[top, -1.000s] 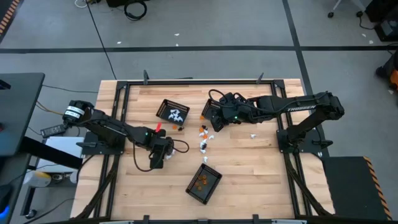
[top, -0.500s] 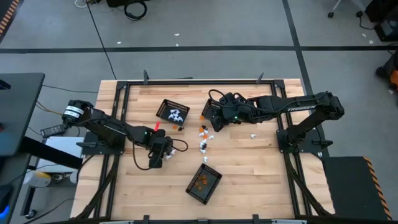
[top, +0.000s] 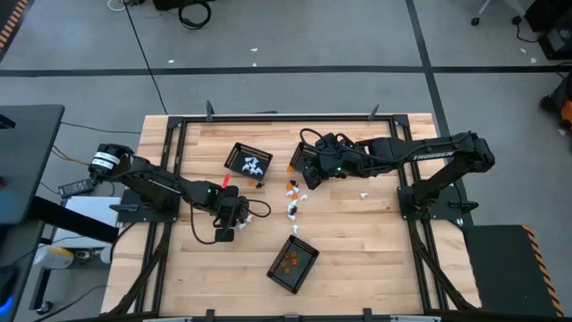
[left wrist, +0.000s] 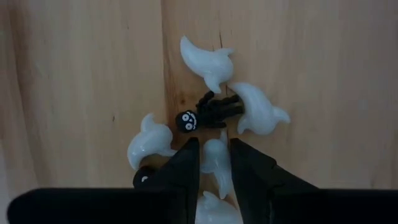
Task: Sort Halloween decoration
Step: Put the white ghost toy into the top left black basket
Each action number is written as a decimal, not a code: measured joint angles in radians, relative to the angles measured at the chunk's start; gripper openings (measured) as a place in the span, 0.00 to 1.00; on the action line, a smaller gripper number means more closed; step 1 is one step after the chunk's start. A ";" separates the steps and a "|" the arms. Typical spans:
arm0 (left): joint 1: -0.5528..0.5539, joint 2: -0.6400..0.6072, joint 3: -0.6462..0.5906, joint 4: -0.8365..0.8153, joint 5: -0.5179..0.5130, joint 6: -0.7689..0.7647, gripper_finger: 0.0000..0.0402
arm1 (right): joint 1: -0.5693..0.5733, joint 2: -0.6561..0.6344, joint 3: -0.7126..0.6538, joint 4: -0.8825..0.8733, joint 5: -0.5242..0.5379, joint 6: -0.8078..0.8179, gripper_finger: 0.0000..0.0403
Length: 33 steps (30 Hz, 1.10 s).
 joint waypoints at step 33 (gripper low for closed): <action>0.016 -0.046 0.050 -0.098 -0.003 -0.032 0.14 | 0.000 0.000 0.000 0.000 0.000 0.000 0.31</action>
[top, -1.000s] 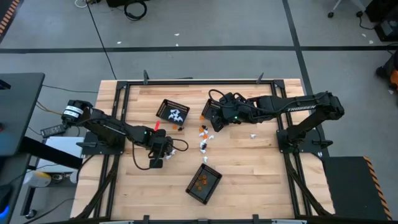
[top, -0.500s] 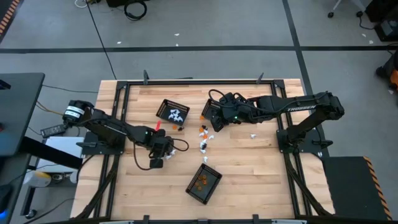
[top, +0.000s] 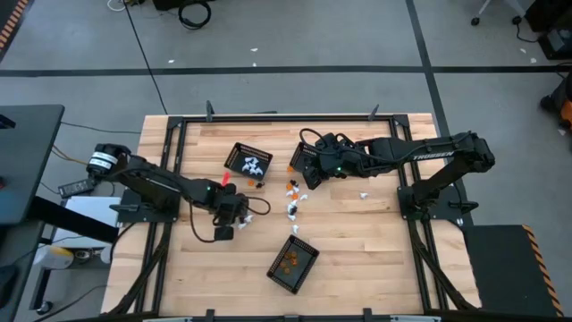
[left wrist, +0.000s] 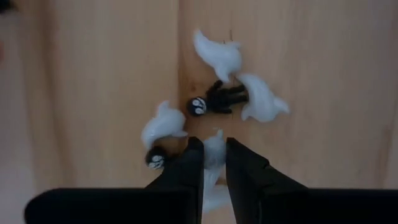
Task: Sort Halloween decoration
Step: Put the white ghost toy into the top left black basket
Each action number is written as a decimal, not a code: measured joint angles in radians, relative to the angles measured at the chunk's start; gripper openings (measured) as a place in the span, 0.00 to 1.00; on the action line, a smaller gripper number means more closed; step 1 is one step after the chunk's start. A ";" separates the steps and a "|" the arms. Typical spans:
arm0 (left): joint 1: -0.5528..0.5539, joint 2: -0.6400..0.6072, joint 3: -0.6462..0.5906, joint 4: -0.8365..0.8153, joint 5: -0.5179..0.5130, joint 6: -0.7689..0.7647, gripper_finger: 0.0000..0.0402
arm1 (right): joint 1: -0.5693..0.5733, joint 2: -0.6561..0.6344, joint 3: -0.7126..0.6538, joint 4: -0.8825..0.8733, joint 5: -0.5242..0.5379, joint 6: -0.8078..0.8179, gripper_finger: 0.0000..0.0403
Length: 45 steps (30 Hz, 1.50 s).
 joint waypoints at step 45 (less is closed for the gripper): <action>0.751 0.119 0.065 0.287 0.131 0.136 0.14 | -0.127 0.000 0.000 0.006 -0.117 -0.106 0.31</action>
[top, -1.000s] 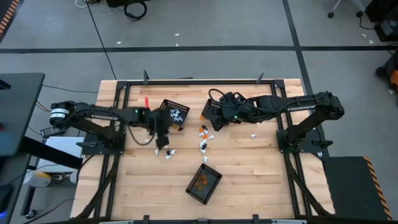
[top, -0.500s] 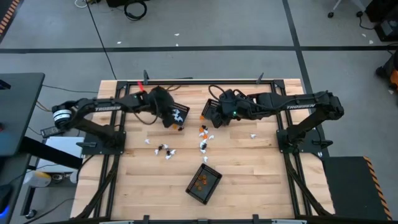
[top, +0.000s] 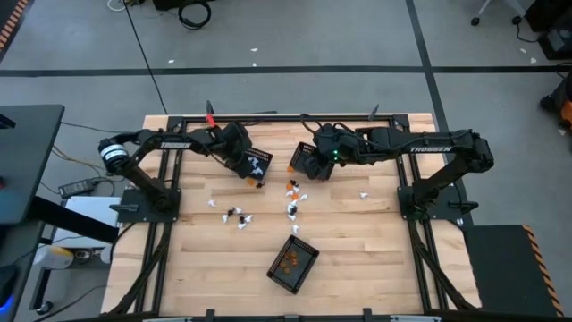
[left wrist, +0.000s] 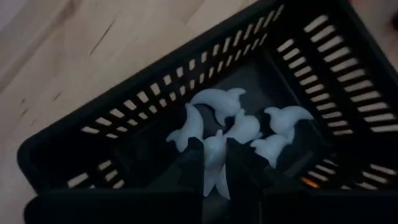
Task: Sort Halloween decoration
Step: Put the white ghost toy into the top left black basket
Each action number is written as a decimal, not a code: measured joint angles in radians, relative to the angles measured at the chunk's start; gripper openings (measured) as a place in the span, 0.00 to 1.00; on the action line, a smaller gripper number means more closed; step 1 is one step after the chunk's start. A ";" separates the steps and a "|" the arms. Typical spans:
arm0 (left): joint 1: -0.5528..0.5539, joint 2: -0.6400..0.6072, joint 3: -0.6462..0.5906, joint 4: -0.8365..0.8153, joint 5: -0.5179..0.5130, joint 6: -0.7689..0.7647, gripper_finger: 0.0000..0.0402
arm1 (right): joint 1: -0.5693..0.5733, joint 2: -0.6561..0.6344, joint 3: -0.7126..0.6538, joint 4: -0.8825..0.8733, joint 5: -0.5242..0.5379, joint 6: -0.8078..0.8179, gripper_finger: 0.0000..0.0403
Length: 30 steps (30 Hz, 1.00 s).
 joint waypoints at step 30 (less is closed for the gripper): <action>-0.091 -0.198 0.182 -0.295 0.104 0.049 0.39 | -0.074 -0.001 -0.042 -0.001 -0.154 -0.131 0.31</action>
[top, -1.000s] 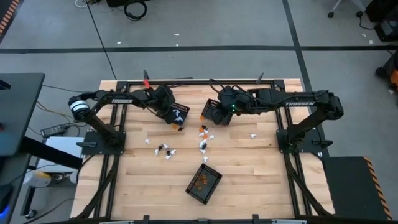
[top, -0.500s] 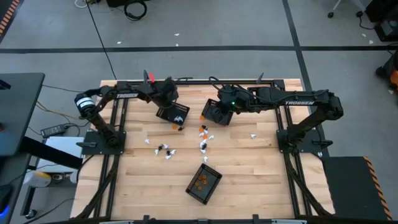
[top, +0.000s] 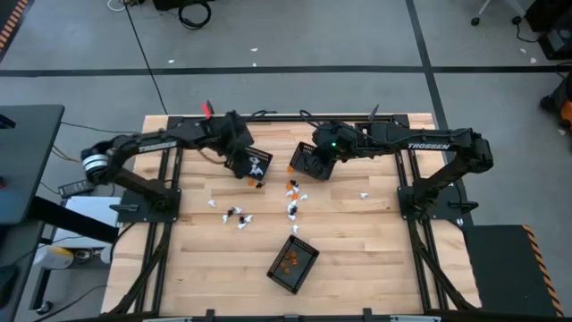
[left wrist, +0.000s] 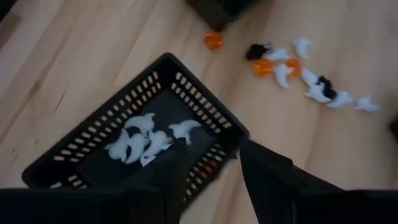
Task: Sort Halloween decoration
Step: Put the white ghost toy into the top left black basket
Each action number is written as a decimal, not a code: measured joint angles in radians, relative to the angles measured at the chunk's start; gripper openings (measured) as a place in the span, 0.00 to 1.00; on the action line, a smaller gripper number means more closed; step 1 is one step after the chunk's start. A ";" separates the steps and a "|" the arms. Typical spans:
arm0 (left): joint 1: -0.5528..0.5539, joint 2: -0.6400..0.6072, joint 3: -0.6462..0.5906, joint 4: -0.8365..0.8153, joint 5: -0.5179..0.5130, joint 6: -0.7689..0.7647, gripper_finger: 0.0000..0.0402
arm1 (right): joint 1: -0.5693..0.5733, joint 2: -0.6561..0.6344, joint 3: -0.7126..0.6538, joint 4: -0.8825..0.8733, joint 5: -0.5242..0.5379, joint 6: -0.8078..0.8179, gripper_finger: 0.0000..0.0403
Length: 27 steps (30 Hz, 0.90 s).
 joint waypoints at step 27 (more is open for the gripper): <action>-0.581 -0.476 -0.384 0.037 -0.389 -0.614 0.39 | 0.142 0.341 -0.147 0.207 -0.270 -0.080 0.35</action>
